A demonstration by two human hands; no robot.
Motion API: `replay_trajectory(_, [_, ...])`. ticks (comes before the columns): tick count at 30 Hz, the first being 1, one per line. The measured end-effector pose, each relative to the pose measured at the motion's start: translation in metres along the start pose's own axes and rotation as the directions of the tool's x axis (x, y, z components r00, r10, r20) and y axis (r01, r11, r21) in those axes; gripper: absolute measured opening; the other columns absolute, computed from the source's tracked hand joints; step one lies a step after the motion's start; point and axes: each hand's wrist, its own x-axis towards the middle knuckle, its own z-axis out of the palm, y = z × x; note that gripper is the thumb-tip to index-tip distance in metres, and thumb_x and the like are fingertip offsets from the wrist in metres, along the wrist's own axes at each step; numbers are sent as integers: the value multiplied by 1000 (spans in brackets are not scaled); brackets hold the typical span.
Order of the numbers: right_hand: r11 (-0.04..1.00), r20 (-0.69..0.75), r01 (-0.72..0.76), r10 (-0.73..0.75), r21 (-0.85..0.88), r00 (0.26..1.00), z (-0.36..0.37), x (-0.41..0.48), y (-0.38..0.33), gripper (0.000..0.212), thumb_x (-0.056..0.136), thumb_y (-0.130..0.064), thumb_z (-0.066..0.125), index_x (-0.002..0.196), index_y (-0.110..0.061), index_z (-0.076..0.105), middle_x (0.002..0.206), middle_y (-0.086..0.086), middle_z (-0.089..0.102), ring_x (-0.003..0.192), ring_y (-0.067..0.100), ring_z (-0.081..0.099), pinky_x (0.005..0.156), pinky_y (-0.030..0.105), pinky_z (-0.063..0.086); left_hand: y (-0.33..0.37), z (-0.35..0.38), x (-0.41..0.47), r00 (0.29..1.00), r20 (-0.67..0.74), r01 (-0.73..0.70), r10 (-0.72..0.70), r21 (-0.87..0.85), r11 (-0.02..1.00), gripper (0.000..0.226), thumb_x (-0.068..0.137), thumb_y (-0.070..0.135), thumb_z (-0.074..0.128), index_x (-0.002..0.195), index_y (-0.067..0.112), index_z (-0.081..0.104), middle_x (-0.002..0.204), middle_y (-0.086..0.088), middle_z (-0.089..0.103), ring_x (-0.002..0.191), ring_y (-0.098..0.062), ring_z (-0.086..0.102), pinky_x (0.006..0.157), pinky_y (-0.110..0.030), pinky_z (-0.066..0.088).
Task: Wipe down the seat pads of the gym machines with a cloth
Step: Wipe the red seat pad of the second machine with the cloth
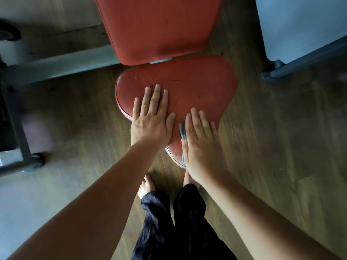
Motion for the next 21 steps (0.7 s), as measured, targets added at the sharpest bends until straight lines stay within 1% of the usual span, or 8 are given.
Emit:
replay_trajectory(2, [999, -24, -34, 34, 4, 999, -2, 42, 13, 61, 104, -33, 31, 160, -8, 24, 170, 9, 17, 158, 27, 14, 125, 50, 22, 0, 0, 0, 1000, 0, 2, -2, 4, 1000, 67, 107, 50, 23, 167, 22, 14, 176, 0, 6, 163, -24, 0, 131, -47, -1])
replay_trajectory(4, [989, -61, -145, 147, 25, 987, -9, 91, 26, 63, 102, -32, 34, 159, -7, 26, 170, 10, 20, 158, 28, 15, 125, 51, 22, 0, 1, 0, 1000, -1, 1, -1, 11, 1000, 67, 108, 50, 23, 167, 22, 13, 176, 0, 6, 163, -24, -1, 130, -47, -2])
replay_trajectory(6, [972, -78, -227, 231, 55, 970, -9, 100, 27, 64, 101, -32, 35, 159, -6, 26, 170, 12, 20, 158, 28, 14, 125, 51, 20, 0, 1, 0, 1000, 1, -4, 4, 15, 1000, 66, 108, 50, 23, 167, 22, 13, 176, 0, 6, 163, -24, -1, 130, -47, -2])
replay_trajectory(7, [973, -76, -225, 228, 46, 971, -6, 85, 21, 64, 101, -32, 33, 159, -6, 25, 170, 12, 18, 158, 28, 13, 125, 51, 20, 0, 0, -1, 1000, 7, -7, 7, 15, 1000, 66, 108, 50, 23, 167, 22, 12, 176, -1, 6, 163, -24, -1, 131, -48, -2])
replay_trajectory(10, [996, -21, -91, 91, 2, 996, 0, 14, 4, 63, 104, -32, 27, 161, -7, 21, 171, 11, 12, 159, 27, 10, 126, 48, 19, 0, -1, 0, 1000, 20, -3, 2, 23, 1000, 67, 108, 51, 21, 168, 22, 11, 176, 0, 4, 163, -23, -3, 131, -48, -1])
replay_trajectory(12, [1000, -8, -2, 2, 24, 1000, 2, 2, 9, 62, 104, -33, 28, 160, -7, 24, 171, 10, 14, 159, 26, 12, 126, 48, 21, 0, -2, 0, 1000, 20, -6, 5, 12, 1000, 67, 108, 51, 22, 168, 22, 13, 176, 0, 5, 163, -23, -2, 131, -48, 0])
replay_trajectory(18, [997, -80, 72, -70, 22, 994, -8, 126, 35, 63, 102, -33, 32, 159, -6, 27, 169, 11, 22, 157, 28, 17, 125, 51, 21, 2, 0, -1, 1000, -20, -2, 2, 21, 1000, 67, 106, 51, 26, 167, 22, 20, 175, -1, 12, 163, -24, 6, 131, -48, 5])
replay_trajectory(21, [987, -37, 164, -164, -3, 986, -18, 192, 34, 64, 104, -32, 34, 160, -6, 22, 170, 11, 17, 158, 27, 13, 127, 49, 15, 0, -4, -1, 1000, -19, 5, -5, 15, 1000, 68, 106, 53, 27, 166, 20, 23, 175, -2, 13, 163, -23, 6, 131, -45, 4])
